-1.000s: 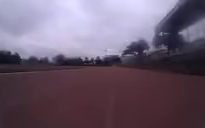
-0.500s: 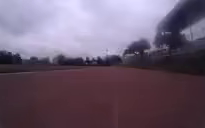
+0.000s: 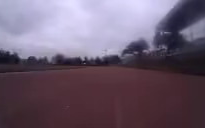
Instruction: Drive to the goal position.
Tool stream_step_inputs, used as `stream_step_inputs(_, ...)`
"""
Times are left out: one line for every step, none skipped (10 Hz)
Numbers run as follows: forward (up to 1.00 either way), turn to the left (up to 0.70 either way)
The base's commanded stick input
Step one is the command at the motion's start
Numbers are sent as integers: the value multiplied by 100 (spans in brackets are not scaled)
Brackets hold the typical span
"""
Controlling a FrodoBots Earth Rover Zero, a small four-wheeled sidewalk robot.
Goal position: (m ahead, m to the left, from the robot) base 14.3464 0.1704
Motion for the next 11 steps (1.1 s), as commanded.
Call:
stream_step_inputs(70,-14)
stream_step_inputs(70,-14)
stream_step_inputs(70,-14)
stream_step_inputs(70,-14)
stream_step_inputs(70,-14)
stream_step_inputs(70,-14)
stream_step_inputs(70,-14)
stream_step_inputs(70,-14)
stream_step_inputs(70,-14)
stream_step_inputs(70,-14)
stream_step_inputs(70,-5)
